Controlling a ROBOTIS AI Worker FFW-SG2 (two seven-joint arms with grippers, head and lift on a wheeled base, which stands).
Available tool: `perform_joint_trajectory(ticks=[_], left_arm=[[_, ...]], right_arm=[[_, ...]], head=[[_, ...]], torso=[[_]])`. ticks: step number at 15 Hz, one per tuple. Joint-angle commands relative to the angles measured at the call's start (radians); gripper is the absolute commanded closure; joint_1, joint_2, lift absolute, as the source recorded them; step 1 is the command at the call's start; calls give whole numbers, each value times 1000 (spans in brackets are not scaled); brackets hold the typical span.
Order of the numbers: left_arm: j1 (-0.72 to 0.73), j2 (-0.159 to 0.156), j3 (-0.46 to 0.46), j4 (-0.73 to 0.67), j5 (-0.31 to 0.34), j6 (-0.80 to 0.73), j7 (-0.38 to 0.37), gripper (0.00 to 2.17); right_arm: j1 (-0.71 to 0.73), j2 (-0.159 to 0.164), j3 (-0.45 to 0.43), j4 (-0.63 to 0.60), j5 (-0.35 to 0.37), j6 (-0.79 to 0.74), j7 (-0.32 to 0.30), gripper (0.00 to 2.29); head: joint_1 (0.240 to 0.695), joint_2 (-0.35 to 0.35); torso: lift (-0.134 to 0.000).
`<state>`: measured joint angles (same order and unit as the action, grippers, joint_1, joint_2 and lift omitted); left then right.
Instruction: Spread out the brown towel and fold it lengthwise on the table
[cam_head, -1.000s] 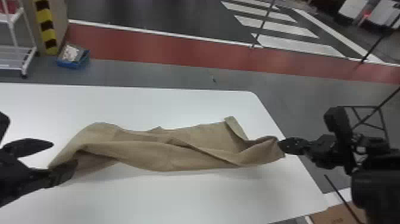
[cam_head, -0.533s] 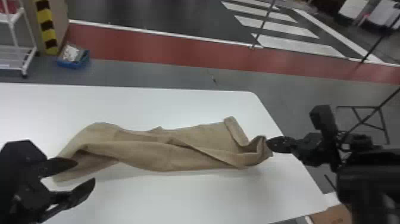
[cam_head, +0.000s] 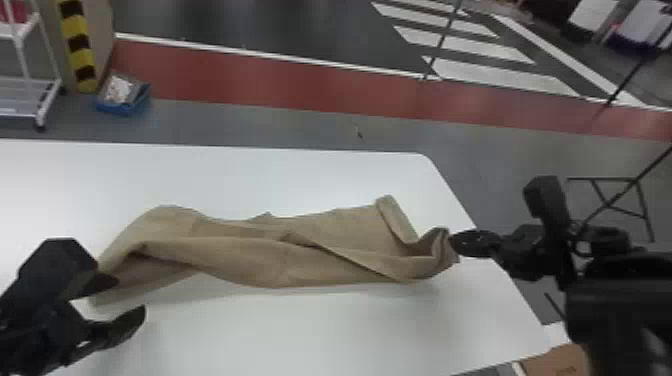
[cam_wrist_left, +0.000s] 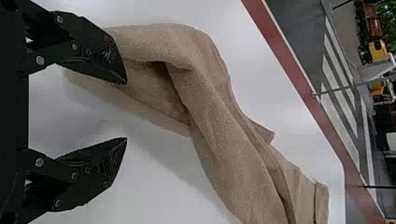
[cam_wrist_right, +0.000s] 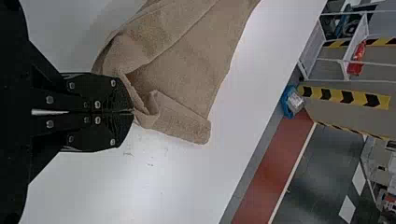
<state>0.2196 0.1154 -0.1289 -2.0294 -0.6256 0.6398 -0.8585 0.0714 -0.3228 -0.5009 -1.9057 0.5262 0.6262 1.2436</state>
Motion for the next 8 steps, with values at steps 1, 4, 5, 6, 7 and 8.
perform_joint_trajectory(ticks=[1,4,5,6,7,8], left_arm=[[-6,13,14,20,-6,1,4,549],[-17,20,37,40,-8,4,9,937],[-19,21,43,46,-8,4,16,1058],[-20,24,45,51,-8,4,15,1058],[-20,27,46,55,-13,4,15,1058],[-22,29,52,57,-14,4,13,1062]], right_arm=[[5,5,-5,-13,0,11,0,1784],[5,11,-11,-15,0,14,0,1784],[5,11,-13,-15,0,11,0,1784],[5,11,-14,-15,0,14,0,1784],[5,11,-18,-15,-2,11,0,1784],[5,11,-24,-15,-3,11,0,1784]], head=[[695,-350],[695,-350],[695,-348],[695,-342],[695,-337],[695,-331]], torso=[[-124],[-124],[-124],[-124],[-124],[-124]])
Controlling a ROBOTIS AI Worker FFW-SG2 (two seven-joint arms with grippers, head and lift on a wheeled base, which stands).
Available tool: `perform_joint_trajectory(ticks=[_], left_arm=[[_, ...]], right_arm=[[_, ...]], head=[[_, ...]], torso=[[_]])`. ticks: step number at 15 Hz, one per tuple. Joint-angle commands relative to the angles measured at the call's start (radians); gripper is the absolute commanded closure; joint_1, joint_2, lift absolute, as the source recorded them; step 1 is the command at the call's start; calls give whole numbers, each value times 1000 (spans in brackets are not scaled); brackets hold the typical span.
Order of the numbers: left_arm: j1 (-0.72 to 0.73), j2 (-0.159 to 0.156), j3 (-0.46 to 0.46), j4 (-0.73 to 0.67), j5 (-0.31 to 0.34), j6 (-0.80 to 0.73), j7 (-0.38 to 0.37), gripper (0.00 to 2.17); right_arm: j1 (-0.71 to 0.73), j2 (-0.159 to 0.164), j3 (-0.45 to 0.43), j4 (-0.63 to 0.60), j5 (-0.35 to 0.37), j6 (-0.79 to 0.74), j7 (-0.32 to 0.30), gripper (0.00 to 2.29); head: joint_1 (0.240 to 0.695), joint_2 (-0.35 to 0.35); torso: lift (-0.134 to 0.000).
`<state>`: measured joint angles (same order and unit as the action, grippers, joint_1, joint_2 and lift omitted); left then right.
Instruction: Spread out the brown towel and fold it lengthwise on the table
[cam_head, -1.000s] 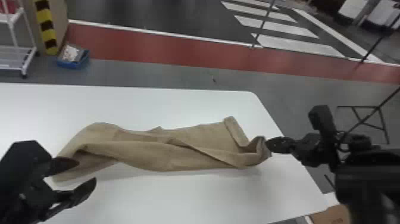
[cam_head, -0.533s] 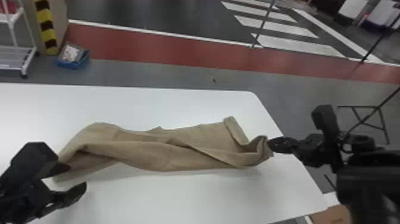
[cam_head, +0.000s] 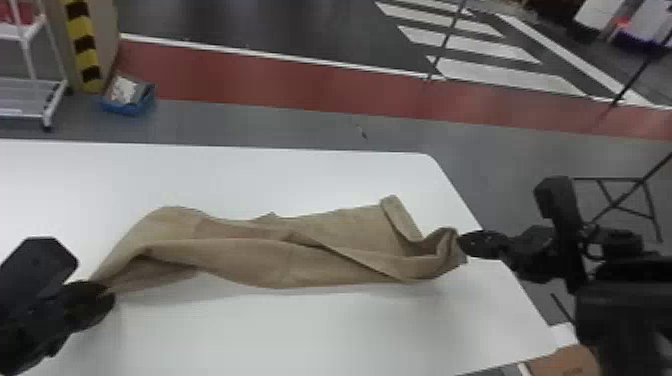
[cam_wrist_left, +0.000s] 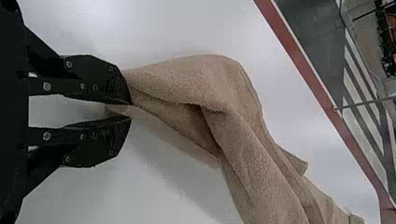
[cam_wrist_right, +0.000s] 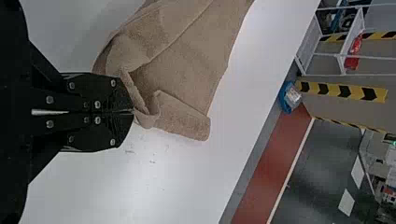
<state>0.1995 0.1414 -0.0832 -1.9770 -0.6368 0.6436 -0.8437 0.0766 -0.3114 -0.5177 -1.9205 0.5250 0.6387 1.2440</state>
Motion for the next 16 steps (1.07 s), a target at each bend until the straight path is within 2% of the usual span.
perform_joint_trajectory(ticks=[1,2,3,4,5,7,10,11,12,13,14,16], left_arm=[[0,3,17,-3,-3,3,-11,1153],[0,3,34,-17,-3,6,-21,1328],[0,4,65,-60,6,15,-51,1332],[1,4,106,-125,32,28,-114,1332],[0,9,143,-187,60,52,-206,1332],[-35,20,189,-284,82,101,-377,1332],[-114,20,201,-319,98,147,-661,1332],[-130,20,218,-319,147,147,-737,1332],[-144,24,247,-312,197,141,-737,1332],[-176,32,292,-298,290,144,-737,1332],[-201,57,321,-261,353,144,-737,1332],[-245,69,352,-161,421,147,-737,1332]], right_arm=[[0,0,-13,0,-7,-1,0,1784],[-1,0,-25,0,-11,-4,-2,1784],[-8,-3,-39,0,-19,-1,-2,1784],[-15,-11,-51,1,-40,5,-3,1784],[-18,-17,-58,1,-56,23,-3,1784],[-58,-29,-48,1,-100,171,-12,1784],[-121,-32,-13,15,-120,388,-17,1784],[-127,-32,-2,18,-111,404,-32,1784],[-133,-35,4,20,-100,444,-55,1784],[-143,-44,2,29,-99,477,-74,1784],[-150,-57,-4,41,-100,490,-84,1784],[-159,-64,-10,49,-103,496,-117,1784]], head=[[695,-329],[695,-327],[695,-326],[695,-325],[695,-322],[695,-331],[695,-345],[695,-350],[695,-350],[695,-350],[695,-350],[695,-350]], torso=[[-124],[-124],[-124],[-124],[-124],[-124],[-124],[-124],[-124],[-124],[-124],[-124]])
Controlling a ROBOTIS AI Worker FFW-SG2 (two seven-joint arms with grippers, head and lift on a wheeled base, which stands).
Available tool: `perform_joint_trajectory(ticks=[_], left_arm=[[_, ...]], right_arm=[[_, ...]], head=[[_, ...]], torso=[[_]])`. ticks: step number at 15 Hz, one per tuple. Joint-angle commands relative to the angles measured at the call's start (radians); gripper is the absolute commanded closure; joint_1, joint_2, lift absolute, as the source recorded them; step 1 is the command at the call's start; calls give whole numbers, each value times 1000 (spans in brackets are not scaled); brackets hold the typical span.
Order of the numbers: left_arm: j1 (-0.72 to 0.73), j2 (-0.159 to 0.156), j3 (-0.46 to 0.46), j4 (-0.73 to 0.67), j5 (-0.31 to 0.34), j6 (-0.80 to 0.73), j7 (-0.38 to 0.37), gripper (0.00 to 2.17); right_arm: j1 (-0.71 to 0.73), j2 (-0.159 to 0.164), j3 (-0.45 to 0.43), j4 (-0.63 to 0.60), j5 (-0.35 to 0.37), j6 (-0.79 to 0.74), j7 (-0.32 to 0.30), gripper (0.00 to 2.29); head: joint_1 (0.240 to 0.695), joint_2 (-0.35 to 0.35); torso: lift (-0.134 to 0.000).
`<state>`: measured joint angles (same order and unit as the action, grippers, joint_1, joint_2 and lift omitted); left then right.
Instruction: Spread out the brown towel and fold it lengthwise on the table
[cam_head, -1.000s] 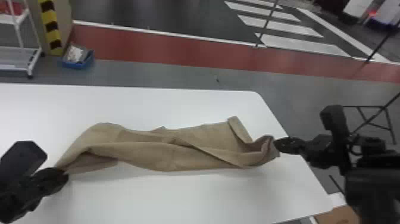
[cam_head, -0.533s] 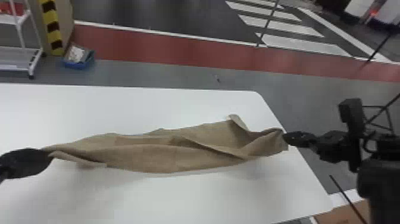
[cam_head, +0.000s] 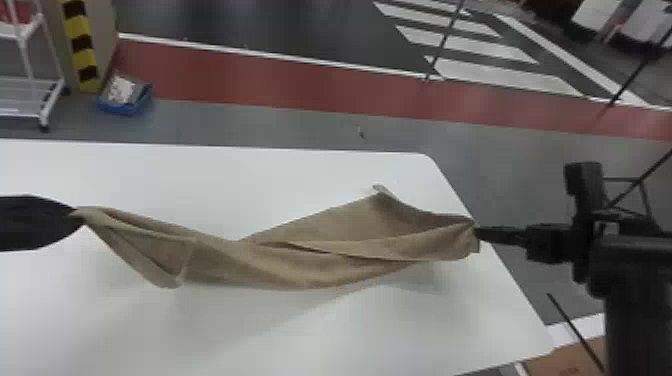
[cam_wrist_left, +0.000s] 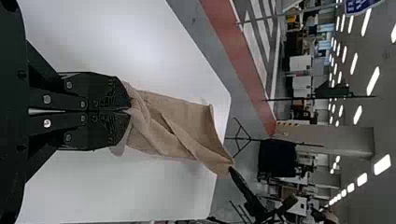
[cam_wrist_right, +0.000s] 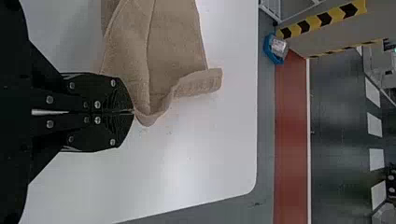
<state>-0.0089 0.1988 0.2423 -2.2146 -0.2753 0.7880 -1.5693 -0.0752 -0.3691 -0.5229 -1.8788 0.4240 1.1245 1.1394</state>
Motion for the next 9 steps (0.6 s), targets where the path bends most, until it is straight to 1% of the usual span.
perform_joint_trajectory(ticks=[1,2,4,5,6,7,8,9], left_arm=[[-49,8,37,116,65,0,-11,1332],[-63,7,46,185,85,0,-11,1332],[-120,10,94,377,197,3,-11,1325],[-126,11,104,446,220,6,-11,1082],[-121,10,103,469,203,40,-11,674],[-112,8,101,470,183,116,67,130],[-108,10,101,469,174,172,129,29],[-95,10,101,446,159,300,249,19]], right_arm=[[-8,-7,-3,7,-5,13,-16,1784],[-11,-7,6,6,-10,56,-18,1784],[-11,-5,18,4,-19,81,-16,1784],[-21,-4,29,4,-19,102,-21,1784],[-38,-4,40,12,-19,124,-29,1784],[-52,-1,50,20,-21,145,-52,1784],[-61,1,55,23,-21,170,-72,1784],[-72,6,55,23,-19,191,-86,1784]], head=[[695,-350],[695,-350],[695,-350],[695,-347],[695,-333],[695,-322],[695,-313],[695,-303]], torso=[[-124],[-124],[-124],[-124],[-124],[-124],[-124],[-124]])
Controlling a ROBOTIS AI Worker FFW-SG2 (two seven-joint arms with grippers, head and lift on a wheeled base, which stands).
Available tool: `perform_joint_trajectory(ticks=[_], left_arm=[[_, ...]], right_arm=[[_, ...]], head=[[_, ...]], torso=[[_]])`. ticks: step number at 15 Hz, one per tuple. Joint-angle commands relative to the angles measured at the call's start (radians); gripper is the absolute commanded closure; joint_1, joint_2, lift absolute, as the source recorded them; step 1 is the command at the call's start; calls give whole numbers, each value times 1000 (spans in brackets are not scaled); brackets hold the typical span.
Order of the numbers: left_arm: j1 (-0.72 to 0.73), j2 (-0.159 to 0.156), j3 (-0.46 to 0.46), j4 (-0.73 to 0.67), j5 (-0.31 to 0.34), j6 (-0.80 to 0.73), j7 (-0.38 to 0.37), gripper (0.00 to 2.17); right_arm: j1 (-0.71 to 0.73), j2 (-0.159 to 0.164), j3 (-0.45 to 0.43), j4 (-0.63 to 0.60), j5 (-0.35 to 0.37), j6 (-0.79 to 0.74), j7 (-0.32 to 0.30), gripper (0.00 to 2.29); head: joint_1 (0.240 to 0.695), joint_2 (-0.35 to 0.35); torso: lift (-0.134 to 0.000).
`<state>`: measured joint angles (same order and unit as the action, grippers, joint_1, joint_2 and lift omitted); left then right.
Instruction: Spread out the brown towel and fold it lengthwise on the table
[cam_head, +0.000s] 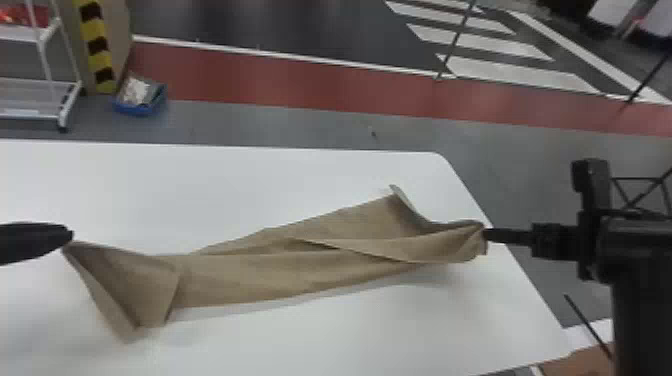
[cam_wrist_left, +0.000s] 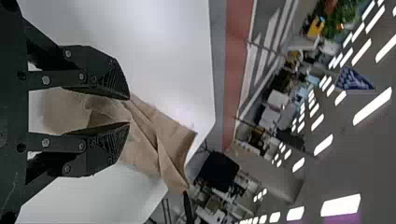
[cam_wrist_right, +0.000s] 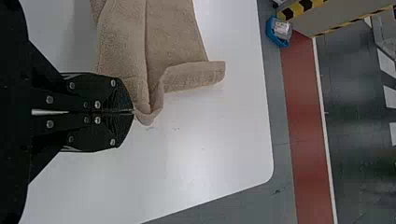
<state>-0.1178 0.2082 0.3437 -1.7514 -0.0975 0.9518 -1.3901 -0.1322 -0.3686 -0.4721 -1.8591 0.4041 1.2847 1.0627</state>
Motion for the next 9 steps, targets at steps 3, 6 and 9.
perform_joint_trajectory(ticks=[3,6,9], left_arm=[[130,-1,35,-195,-8,213,224,19],[323,-19,-15,-451,-7,137,235,80],[352,-32,-92,-499,-13,115,312,80]], right_arm=[[-13,7,7,-8,-1,123,-56,1784],[77,31,-10,-85,4,52,-92,1571],[120,31,-33,-109,36,18,-116,26]], head=[[695,-251],[695,-257],[695,-316]], torso=[[-124],[-124],[-124]])
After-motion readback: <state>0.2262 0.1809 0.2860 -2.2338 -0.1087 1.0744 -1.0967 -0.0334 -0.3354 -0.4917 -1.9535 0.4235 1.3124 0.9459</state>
